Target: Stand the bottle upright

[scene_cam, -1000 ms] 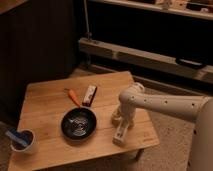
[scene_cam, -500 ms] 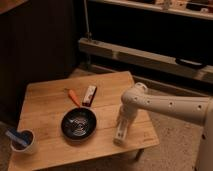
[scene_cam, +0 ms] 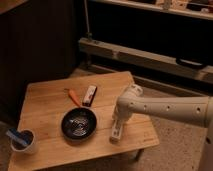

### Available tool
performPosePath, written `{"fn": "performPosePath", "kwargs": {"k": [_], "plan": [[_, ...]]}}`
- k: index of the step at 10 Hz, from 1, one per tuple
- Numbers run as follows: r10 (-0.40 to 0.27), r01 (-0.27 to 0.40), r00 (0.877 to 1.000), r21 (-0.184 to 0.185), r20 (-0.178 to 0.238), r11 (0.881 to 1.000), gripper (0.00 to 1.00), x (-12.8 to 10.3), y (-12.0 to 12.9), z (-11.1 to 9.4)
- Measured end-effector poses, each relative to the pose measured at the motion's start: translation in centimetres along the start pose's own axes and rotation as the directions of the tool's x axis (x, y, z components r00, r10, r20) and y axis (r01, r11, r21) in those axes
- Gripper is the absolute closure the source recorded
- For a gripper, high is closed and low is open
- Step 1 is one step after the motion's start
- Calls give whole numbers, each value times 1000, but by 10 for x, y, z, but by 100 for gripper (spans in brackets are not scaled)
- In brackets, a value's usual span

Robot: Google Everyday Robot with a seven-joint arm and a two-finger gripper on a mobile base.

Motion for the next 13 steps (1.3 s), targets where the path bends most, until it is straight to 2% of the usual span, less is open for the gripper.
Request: {"fn": "performPosePath", "kwargs": {"k": [1, 2, 4, 5, 13], "plan": [[-5, 11, 997, 75, -77, 997, 100, 11, -9, -25], [-7, 26, 991, 132, -136, 991, 100, 19, -17, -40], [-4, 63, 970, 235, -244, 970, 100, 29, -27, -54], [-9, 72, 967, 242, -253, 968, 100, 30, -30, -54], [-14, 78, 971, 261, -241, 962, 100, 32, -31, -54]]}}
